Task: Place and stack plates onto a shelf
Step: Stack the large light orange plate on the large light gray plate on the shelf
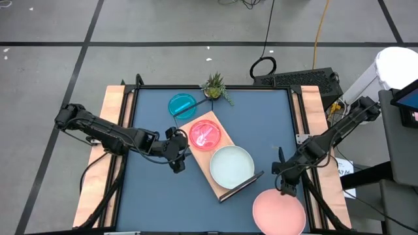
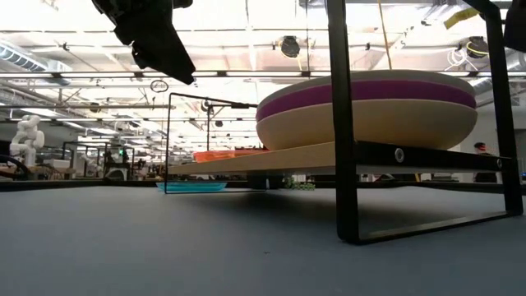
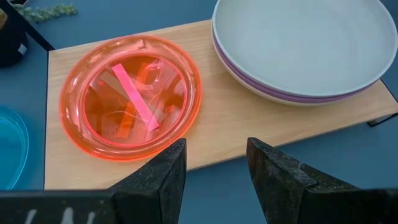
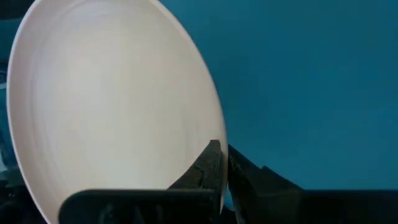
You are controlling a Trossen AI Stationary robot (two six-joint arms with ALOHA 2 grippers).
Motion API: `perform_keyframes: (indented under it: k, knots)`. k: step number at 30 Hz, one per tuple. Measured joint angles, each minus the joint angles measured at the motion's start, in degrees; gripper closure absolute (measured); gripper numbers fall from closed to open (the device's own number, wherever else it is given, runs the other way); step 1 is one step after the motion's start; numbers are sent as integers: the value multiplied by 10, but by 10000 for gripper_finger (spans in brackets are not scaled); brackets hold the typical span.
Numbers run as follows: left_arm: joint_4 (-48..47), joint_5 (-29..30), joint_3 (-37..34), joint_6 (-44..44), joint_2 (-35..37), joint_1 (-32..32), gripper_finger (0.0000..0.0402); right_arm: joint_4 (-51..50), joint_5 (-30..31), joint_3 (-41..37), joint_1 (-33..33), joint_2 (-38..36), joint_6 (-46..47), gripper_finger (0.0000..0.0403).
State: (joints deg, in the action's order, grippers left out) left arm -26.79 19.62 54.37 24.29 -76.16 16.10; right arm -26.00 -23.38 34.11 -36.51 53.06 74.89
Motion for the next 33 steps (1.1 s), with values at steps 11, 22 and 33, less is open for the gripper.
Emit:
perform_keyframes:
  k: [11, 22, 33]
  knots:
    - [0, 0, 0, 0, 0, 0, 227, -44, -9, 72, 0, -1, 25, 403]
    - [0, 0, 0, -4, 0, 0, 227, -100, -6, 137, 1, -20, 76, 403]
    - [0, 0, 0, 1, 0, 0, 227, -168, 100, 212, 18, -24, 86, 403]
